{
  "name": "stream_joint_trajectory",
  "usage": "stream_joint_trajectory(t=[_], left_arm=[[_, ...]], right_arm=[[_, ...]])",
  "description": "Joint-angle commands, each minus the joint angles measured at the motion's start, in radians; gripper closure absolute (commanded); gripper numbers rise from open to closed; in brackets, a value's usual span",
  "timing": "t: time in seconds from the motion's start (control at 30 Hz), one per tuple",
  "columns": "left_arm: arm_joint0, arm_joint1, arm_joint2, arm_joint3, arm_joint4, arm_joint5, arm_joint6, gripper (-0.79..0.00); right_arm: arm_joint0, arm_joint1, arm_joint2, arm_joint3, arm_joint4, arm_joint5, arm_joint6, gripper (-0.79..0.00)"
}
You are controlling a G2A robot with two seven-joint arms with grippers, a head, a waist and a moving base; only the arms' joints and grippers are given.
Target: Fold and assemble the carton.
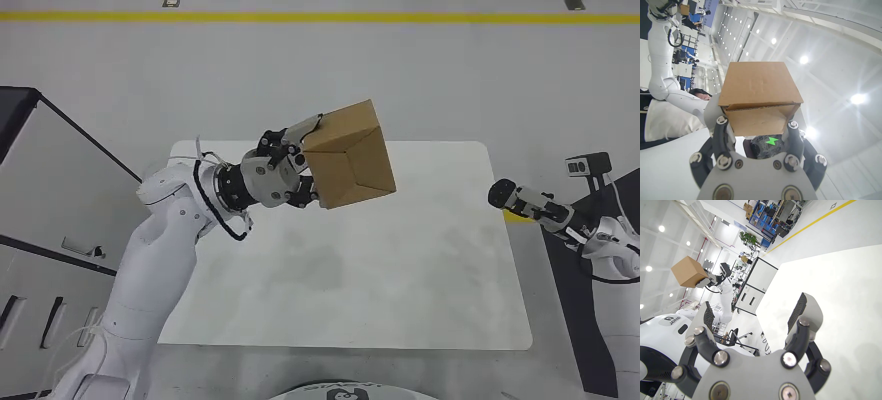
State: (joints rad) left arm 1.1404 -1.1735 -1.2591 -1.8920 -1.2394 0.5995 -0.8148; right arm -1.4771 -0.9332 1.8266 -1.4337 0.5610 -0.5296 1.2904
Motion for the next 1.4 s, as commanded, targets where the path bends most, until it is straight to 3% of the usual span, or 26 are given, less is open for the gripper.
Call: stream_joint_trajectory(t=[0.0,0.27,0.4,0.67,0.8,0.97,1.1,1.37], left_arm=[[-0.006,-0.001,0.002,-0.027,0.042,-0.067,-0.022,0.000],[-0.085,0.005,0.037,0.027,0.298,-0.293,-0.272,0.000],[-0.108,0.009,0.035,0.064,0.387,-0.377,-0.308,0.000],[-0.112,0.009,0.035,0.071,0.403,-0.388,-0.309,0.000],[-0.073,0.000,0.043,0.091,0.277,-0.473,-0.326,0.000],[-0.068,-0.017,0.077,0.153,0.090,-0.572,-0.462,0.000],[-0.086,-0.026,0.097,0.198,0.047,-0.602,-0.509,0.000],[-0.080,-0.029,0.095,0.186,0.026,-0.612,-0.489,0.000]], right_arm=[[0.000,0.000,0.000,0.000,0.000,0.000,0.000,-0.785],[0.000,0.000,0.000,0.000,0.000,0.000,0.000,-0.785],[0.000,0.000,0.000,0.000,0.000,0.000,0.000,-0.785],[0.000,0.000,0.000,0.000,0.000,0.000,0.000,-0.785],[0.000,0.000,0.000,0.000,0.000,0.000,0.000,-0.785],[0.000,0.000,0.000,0.000,0.000,0.000,0.000,-0.785],[0.000,0.000,0.000,0.000,0.000,0.000,0.000,-0.785],[0.000,0.000,0.000,0.000,0.000,0.000,0.000,-0.785]])
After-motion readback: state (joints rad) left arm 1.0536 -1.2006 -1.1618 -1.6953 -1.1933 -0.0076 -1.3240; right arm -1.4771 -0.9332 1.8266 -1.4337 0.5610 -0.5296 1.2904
